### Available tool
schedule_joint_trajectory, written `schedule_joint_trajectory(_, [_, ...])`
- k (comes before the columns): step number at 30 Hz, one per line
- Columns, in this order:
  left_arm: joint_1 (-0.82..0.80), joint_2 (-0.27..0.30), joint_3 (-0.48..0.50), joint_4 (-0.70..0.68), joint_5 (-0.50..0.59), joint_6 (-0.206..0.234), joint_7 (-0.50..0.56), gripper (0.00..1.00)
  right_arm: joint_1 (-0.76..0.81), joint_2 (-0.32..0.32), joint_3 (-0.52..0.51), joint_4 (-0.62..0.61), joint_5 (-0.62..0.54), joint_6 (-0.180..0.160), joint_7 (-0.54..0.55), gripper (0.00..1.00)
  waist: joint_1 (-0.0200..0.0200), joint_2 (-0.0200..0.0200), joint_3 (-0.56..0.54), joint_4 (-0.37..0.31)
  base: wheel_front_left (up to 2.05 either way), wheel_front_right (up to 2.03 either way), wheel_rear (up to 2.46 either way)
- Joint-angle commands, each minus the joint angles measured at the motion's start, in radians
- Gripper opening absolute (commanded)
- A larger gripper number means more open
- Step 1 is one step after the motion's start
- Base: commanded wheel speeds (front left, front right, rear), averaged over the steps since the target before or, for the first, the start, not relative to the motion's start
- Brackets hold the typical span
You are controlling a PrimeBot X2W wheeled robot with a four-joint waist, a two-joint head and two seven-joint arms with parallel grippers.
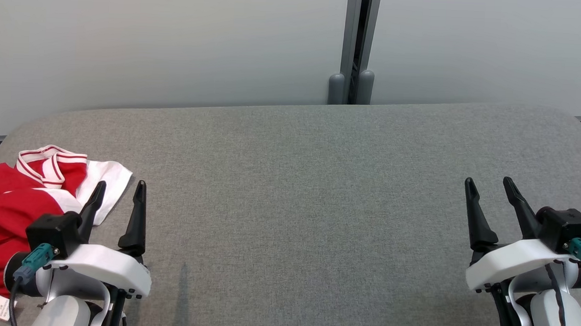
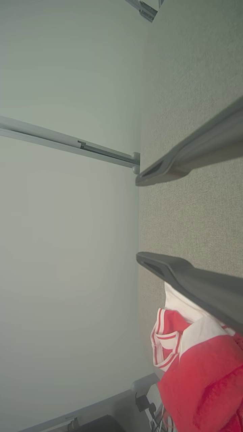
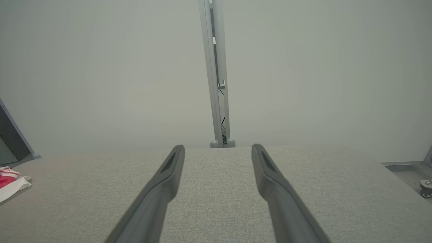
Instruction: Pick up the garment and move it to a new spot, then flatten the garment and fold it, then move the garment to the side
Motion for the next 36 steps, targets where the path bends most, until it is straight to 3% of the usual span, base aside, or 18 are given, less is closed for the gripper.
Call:
schedule_joint_trajectory(1, [0.003,0.011,0.001,-0.01,0.018,0.007,0.001,1.0,0.005,-0.002,-0.003,-0.012,-0.017,0.002,-0.011,1.0,0.0,-0.0001,0.0,0.0,0.0,0.0,0.0])
schedule_joint_trajectory(19, [0.027,0.031,-0.017,-0.026,0.08,0.032,0.005,1.0,0.029,0.007,-0.001,-0.017,-0.063,0.002,-0.037,1.0,0.0,-0.0001,-0.004,-0.001,0.0,0.0,0.0])
schedule_joint_trajectory(36, [0.024,0.027,-0.019,-0.016,0.045,0.034,0.014,1.0,0.032,0.009,0.004,-0.02,-0.021,0.002,-0.037,1.0,0.0,-0.0001,-0.003,0.012,0.0,0.0,0.0])
